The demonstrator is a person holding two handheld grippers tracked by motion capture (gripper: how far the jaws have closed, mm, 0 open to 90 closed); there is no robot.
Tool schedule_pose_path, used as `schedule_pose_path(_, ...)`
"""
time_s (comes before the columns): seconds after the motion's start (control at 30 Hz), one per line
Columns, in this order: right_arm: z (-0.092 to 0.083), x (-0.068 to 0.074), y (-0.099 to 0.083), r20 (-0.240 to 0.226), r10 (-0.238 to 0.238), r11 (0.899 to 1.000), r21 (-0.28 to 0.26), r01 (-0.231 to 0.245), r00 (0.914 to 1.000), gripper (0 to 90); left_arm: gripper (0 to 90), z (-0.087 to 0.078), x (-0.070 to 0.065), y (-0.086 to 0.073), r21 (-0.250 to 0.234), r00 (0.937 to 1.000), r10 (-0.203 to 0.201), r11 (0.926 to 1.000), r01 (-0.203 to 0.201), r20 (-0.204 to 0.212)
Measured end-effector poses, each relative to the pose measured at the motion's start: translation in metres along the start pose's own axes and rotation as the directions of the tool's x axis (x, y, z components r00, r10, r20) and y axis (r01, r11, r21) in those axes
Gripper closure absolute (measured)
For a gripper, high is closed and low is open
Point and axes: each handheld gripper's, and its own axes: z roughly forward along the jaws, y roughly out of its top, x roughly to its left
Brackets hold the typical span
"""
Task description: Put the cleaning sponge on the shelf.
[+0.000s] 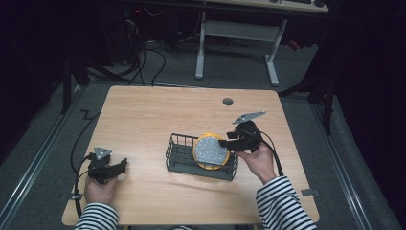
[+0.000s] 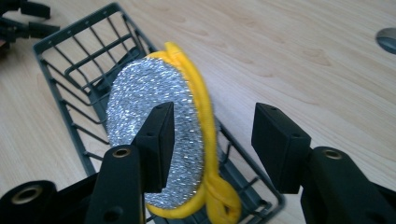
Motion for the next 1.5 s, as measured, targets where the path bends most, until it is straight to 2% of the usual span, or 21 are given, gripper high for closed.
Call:
schedule_pose_path(0.33,-0.018,-0.016,-0.003,0.028,0.06,0.996,-0.06,-0.059,0.9978,48.4,30.3,0.0,0.0,0.0,0.0,1.0,0.0,1.0,0.0,-0.001)
schedule_pose_path(0.67,-0.041,-0.033,-0.012,0.056,0.126,0.987,-0.109,-0.12,0.9904,48.8,30.2,0.0,0.0,0.0,0.0,1.0,0.0,1.0,0.0,-0.001)
schedule_pose_path(1.0,-0.056,-0.043,-0.021,0.082,0.152,0.982,-0.127,-0.141,0.985,49.9,30.0,0.0,0.0,0.0,0.0,1.0,-0.002,1.0,0.002,-0.002)
schedule_pose_path(1.1,-0.061,-0.044,-0.024,0.097,0.146,0.98,-0.149,-0.131,0.9845,52.0,30.0,0.0,0.0,0.0,0.0,1.0,-0.001,1.0,0.001,-0.002)
schedule_pose_path(1.3,-0.07,-0.047,-0.029,0.12,0.15,0.979,-0.156,-0.13,0.9813,52.2,30.0,0.0,0.0,0.0,-0.001,1.0,-0.003,1.0,0.003,-0.002)
schedule_pose_path(1.33,-0.074,-0.049,-0.031,0.128,0.161,0.977,-0.164,-0.139,0.9786,52.2,30.0,0.0,0.0,0.0,-0.001,1.0,-0.004,1.0,0.004,-0.001)
schedule_pose_path(1.5,-0.081,-0.053,-0.035,0.135,0.172,0.972,-0.183,-0.146,0.9757,52.2,30.0,0.0,0.0,0.0,-0.001,1.0,-0.003,1.0,0.003,-0.002)
